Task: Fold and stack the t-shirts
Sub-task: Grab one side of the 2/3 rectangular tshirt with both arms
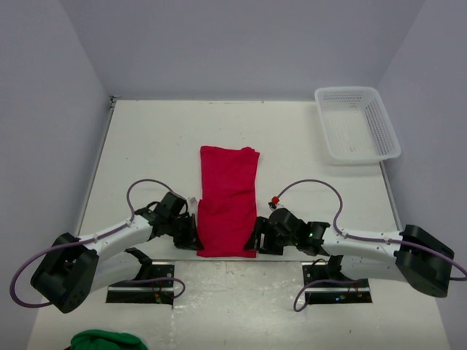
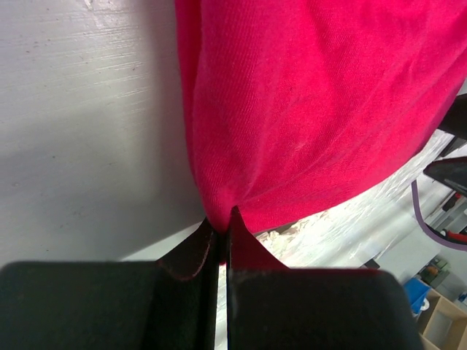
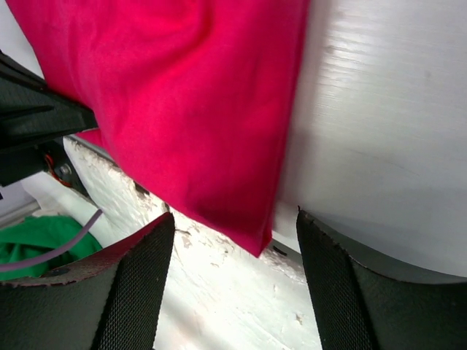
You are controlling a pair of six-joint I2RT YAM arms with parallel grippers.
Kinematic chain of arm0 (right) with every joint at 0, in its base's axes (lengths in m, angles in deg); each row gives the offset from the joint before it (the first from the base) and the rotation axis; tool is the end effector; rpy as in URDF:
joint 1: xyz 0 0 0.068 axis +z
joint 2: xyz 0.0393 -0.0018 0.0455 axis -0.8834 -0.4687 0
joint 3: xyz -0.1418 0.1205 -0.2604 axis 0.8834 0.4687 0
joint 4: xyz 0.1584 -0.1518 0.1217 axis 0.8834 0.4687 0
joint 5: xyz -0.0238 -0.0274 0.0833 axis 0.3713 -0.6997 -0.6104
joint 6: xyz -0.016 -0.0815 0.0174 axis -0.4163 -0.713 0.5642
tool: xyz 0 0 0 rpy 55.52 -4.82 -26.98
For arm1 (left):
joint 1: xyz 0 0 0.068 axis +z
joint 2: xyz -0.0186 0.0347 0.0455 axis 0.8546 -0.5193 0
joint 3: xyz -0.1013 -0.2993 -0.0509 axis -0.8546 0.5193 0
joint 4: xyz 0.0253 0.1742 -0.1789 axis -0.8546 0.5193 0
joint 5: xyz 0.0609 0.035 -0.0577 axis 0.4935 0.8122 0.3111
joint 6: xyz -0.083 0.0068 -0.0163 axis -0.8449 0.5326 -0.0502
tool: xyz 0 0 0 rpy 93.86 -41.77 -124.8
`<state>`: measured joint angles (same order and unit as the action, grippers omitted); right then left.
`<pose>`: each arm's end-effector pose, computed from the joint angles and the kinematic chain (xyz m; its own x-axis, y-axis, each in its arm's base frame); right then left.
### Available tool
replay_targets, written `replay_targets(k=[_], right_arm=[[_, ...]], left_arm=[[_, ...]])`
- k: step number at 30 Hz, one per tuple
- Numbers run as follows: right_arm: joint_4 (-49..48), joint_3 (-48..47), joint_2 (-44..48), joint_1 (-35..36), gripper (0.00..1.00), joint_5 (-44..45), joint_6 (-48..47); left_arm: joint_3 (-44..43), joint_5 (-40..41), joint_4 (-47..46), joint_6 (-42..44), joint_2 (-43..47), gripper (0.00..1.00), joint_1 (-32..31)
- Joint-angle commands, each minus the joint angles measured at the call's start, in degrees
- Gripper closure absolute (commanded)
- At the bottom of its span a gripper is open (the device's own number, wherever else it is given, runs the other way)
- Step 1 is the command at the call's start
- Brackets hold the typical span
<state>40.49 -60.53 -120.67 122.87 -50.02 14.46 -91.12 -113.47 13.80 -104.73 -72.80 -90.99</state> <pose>0.0875 0.1713 0.1644 -0.9706 0.1546 -0.1843 -0.0004 0.7652 0.6438 0.1044 -0.1052 0.1443 -0.9929 -0.1181 0.0164 -0.1068 0.8192 -0.5635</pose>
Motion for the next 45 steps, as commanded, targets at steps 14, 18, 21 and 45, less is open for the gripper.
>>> replay_targets(k=[14,18,21,45], right_arm=[[6.2,2.7,-5.1,0.5,0.37,5.7,1.1],[6.4,3.1,-4.4,0.4,0.43,5.8,1.6],[5.7,3.7,-4.3,0.4,0.5,5.8,1.7],[3.4,3.8,-8.3,0.4,0.92,3.8,2.2]], left_arm=[[-1.7,2.4,2.7,2.0,0.4,1.0,-0.1],[-2.0,2.5,3.0,2.1,0.5,1.0,-0.1],[-2.1,2.5,3.1,2.1,0.5,1.0,-0.1],[-1.2,2.2,3.1,2.2,1.5,1.0,-0.1]])
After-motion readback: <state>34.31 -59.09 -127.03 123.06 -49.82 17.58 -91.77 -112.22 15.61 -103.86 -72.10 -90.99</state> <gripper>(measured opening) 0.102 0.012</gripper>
